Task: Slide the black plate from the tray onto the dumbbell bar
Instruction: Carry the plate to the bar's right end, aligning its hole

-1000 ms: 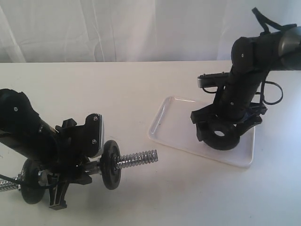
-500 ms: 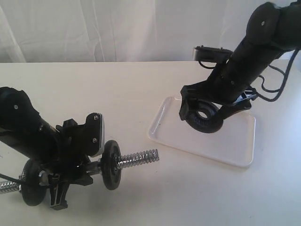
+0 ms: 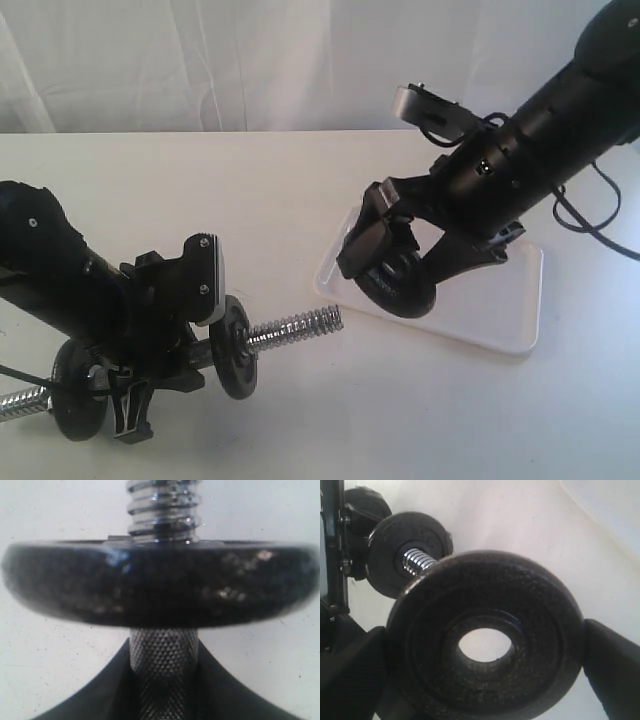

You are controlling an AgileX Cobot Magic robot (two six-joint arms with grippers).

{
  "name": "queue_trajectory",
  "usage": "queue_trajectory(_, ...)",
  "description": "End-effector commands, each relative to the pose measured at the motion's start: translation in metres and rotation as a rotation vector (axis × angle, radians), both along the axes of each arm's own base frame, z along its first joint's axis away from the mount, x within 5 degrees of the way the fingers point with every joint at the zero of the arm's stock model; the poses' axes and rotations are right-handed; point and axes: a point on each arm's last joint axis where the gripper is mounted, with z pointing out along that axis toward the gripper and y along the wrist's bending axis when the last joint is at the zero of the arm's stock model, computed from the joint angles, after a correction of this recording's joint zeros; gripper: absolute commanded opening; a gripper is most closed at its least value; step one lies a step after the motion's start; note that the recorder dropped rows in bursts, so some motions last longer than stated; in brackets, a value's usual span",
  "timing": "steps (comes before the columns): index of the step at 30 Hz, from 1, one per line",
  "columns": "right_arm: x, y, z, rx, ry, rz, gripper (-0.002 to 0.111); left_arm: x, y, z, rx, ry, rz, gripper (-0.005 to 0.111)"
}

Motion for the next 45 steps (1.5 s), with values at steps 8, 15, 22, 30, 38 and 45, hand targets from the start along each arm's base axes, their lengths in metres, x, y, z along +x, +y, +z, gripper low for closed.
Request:
queue_trajectory(8, -0.010, 0.004, -0.007, 0.122, 0.013, -0.045, 0.000, 0.003, -0.006, 0.022, -0.093, -0.046, 0.053, 0.000)
queue_trajectory(15, -0.010, 0.003, -0.016, 0.134, 0.013, -0.115, 0.000, 0.006, -0.010, 0.025, -0.167, -0.038, 0.135, 0.000)
queue_trajectory(22, -0.008, 0.004, -0.015, 0.148, -0.014, -0.117, 0.000, 0.007, -0.010, 0.025, -0.183, -0.033, 0.152, 0.000)
queue_trajectory(30, -0.006, 0.008, -0.011, 0.210, -0.064, -0.096, 0.000, 0.007, -0.010, 0.025, -0.182, -0.034, 0.150, 0.000)
queue_trajectory(38, -0.001, 0.010, -0.023, 0.215, -0.015, -0.098, 0.000, 0.007, -0.010, 0.025, -0.182, -0.035, 0.149, 0.000)
queue_trajectory(45, 0.002, 0.024, -0.038, 0.390, 0.077, 0.002, 0.000, 0.007, -0.010, 0.025, -0.182, -0.035, 0.149, 0.000)
